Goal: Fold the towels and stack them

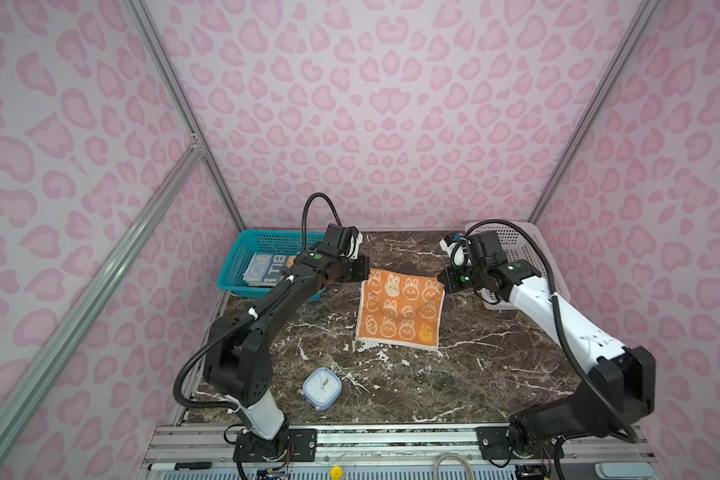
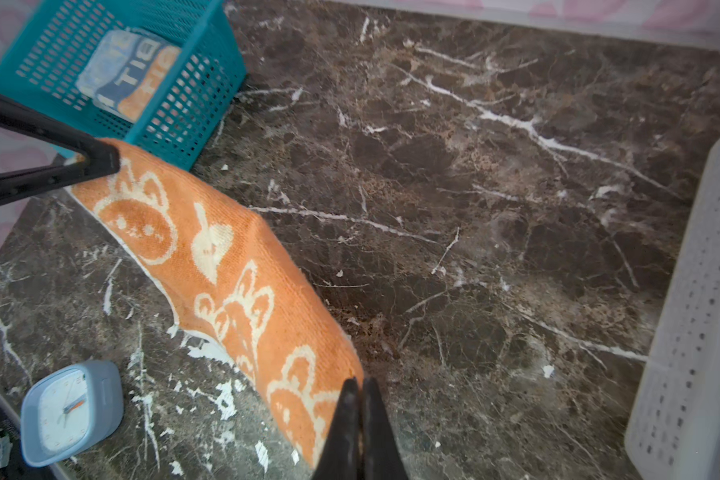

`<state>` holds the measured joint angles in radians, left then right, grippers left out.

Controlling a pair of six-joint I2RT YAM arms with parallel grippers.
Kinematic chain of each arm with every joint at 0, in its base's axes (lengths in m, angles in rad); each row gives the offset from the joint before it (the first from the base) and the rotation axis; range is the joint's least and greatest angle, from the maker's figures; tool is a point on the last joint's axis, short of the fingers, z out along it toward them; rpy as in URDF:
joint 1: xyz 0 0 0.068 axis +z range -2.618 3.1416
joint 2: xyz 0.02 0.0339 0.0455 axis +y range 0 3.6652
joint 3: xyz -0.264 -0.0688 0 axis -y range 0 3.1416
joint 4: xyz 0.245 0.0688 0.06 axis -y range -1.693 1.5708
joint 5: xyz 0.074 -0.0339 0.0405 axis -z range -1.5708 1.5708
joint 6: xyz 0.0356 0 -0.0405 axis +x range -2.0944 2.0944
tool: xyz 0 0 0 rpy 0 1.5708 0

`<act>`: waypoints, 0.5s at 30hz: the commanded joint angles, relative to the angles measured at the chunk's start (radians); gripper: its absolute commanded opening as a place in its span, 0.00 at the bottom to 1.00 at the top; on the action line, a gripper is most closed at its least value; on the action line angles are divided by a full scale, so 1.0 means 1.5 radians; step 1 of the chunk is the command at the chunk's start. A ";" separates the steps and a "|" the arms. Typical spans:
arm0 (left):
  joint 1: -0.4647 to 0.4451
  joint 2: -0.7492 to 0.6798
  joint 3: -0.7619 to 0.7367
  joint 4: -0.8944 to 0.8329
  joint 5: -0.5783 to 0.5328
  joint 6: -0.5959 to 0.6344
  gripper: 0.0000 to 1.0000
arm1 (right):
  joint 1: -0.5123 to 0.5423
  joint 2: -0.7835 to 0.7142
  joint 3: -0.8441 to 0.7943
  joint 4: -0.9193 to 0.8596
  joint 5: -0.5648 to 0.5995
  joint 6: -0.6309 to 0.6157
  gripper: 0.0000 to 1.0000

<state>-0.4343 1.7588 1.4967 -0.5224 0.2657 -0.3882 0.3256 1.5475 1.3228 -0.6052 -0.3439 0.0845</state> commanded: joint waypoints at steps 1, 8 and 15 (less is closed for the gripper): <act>0.011 0.085 0.062 0.023 0.009 0.021 0.04 | -0.022 0.098 0.051 -0.009 -0.023 -0.016 0.00; 0.047 0.262 0.221 0.029 0.033 0.024 0.03 | -0.039 0.302 0.216 -0.022 -0.034 -0.038 0.00; 0.054 0.310 0.257 0.015 0.017 0.056 0.04 | -0.037 0.369 0.275 -0.044 -0.011 -0.061 0.00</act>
<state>-0.3561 2.2158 1.8835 -0.5034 0.2981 -0.3378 0.2665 2.0922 1.7405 -0.6426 -0.3744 0.0162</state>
